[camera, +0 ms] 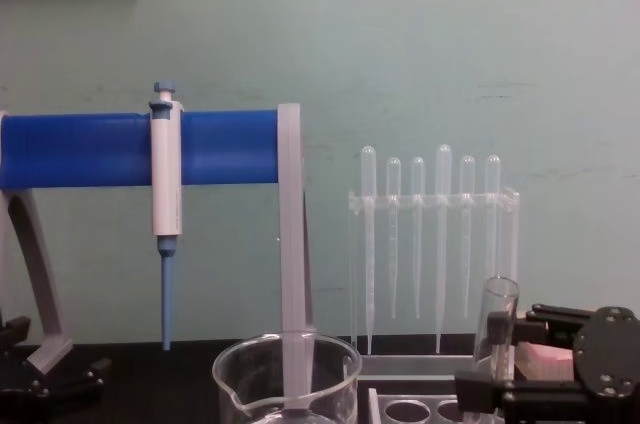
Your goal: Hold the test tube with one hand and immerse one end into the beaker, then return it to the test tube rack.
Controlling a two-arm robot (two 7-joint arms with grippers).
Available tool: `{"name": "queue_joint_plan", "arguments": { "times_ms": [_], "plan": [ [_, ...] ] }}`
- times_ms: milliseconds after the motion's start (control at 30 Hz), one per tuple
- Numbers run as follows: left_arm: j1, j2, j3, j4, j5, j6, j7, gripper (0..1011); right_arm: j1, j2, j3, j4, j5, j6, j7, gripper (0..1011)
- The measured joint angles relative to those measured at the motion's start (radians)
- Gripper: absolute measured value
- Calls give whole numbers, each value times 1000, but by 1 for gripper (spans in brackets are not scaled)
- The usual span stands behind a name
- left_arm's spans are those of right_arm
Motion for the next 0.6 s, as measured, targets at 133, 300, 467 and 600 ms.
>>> {"name": "queue_joint_plan", "arguments": {
  "times_ms": [133,300,467,600],
  "plan": [
    [0,0,0,0,0,0,0,1000,0,1,0,0,0,-1,0,761],
    [0,0,0,0,0,0,0,1000,-1,1,1,-1,-1,-1,0,600],
    [0,0,0,0,0,0,0,1000,-1,1,1,-1,-1,-2,0,438],
    [0,0,0,0,0,0,0,1000,-2,2,2,-2,-1,-2,-1,303]
  ]
}}
